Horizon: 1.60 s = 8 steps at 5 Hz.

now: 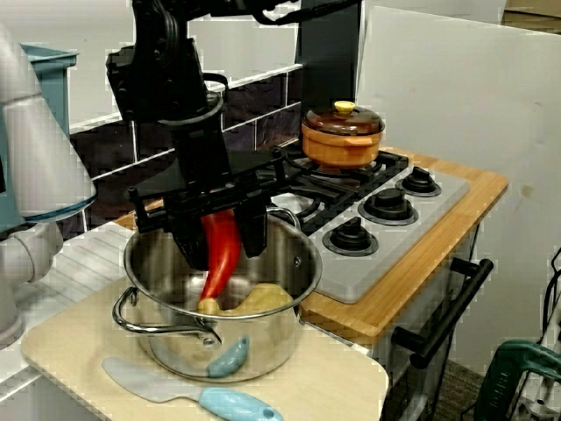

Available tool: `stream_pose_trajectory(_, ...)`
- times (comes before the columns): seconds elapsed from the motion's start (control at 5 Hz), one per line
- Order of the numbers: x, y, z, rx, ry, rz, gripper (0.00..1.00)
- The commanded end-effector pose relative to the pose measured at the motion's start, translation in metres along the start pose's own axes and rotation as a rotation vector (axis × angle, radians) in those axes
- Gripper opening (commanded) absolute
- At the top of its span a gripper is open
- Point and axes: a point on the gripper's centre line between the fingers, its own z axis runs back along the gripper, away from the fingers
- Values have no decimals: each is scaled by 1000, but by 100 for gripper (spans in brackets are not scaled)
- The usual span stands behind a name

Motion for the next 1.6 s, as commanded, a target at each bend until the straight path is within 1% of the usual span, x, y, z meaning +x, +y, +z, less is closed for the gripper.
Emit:
stream_pose_trajectory(0.0, 13, -10, 45, 75, -30, -26, 0)
stream_pose_trajectory(0.2, 23, -19, 54, 87, -30, -31, 0)
stream_pose_trajectory(0.4, 27, -22, 58, 104, -31, -29, 0)
stream_pose_trajectory(0.6, 35, -29, 64, 175, -27, -9, 0)
stream_pose_trajectory(0.8, 41, -33, 72, 212, -31, 0, 0)
stream_pose_trajectory(1.0, 51, -40, 81, 238, -25, -3, 0)
stream_pose_trajectory(1.2, 58, -47, 84, 237, -17, -19, 0)
stream_pose_trajectory(1.4, 64, -58, 93, 225, -18, -46, 0)
